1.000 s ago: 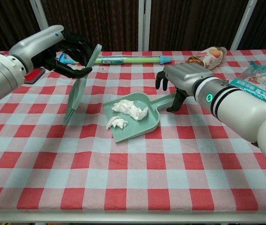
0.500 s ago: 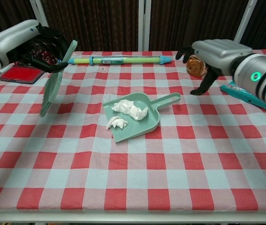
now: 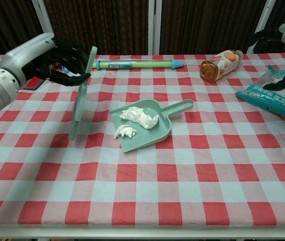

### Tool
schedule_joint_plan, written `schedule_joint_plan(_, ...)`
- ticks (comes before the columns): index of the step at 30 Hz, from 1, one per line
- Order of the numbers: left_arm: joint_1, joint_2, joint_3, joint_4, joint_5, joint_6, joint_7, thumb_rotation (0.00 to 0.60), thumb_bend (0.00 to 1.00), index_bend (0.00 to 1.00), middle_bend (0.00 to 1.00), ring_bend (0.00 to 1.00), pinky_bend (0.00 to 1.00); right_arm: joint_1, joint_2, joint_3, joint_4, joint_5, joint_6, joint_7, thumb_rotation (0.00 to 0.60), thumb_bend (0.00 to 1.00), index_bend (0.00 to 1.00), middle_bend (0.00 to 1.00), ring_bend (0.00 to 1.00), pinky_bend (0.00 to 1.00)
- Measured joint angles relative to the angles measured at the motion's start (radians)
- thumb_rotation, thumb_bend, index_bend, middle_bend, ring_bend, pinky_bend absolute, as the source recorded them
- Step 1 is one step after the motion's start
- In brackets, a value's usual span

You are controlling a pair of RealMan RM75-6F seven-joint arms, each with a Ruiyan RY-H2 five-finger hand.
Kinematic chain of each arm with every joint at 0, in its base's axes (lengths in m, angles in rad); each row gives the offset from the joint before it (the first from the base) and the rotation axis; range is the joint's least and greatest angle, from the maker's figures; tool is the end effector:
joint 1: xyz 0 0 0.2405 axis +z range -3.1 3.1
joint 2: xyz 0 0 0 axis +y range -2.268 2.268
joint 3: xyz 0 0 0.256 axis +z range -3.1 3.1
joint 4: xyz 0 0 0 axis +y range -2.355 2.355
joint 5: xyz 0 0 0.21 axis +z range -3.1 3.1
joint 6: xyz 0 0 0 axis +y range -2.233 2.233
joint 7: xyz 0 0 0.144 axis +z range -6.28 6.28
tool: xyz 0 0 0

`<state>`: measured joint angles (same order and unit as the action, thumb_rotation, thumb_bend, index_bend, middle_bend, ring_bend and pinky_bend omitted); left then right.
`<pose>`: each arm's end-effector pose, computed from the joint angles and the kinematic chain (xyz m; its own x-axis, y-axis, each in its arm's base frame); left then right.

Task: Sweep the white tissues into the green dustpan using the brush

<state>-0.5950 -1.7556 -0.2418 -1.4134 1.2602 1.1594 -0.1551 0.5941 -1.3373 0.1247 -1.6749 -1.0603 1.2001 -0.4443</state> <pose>-0.1384 0.3156 -0.0382 -0.1968 0.2481 0.9485 0.9437 -0.2144 0.2518 -0.2014 -0.3165 0.0644 0.4927 -0.1314 0.8602 -0.8658 -0.1730 0.4695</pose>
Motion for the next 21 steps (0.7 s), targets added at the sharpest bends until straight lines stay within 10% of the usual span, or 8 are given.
schedule_joint_plan(21,-0.107,-0.278,-0.046,0.248,0.057,0.047,0.095,0.600,0.48,0.49,0.53,0.41,0.33,-0.050,0.021,0.023,0.003,-0.012,0.003,0.045,0.600,0.08,0.17,0.21,0.06,0.00)
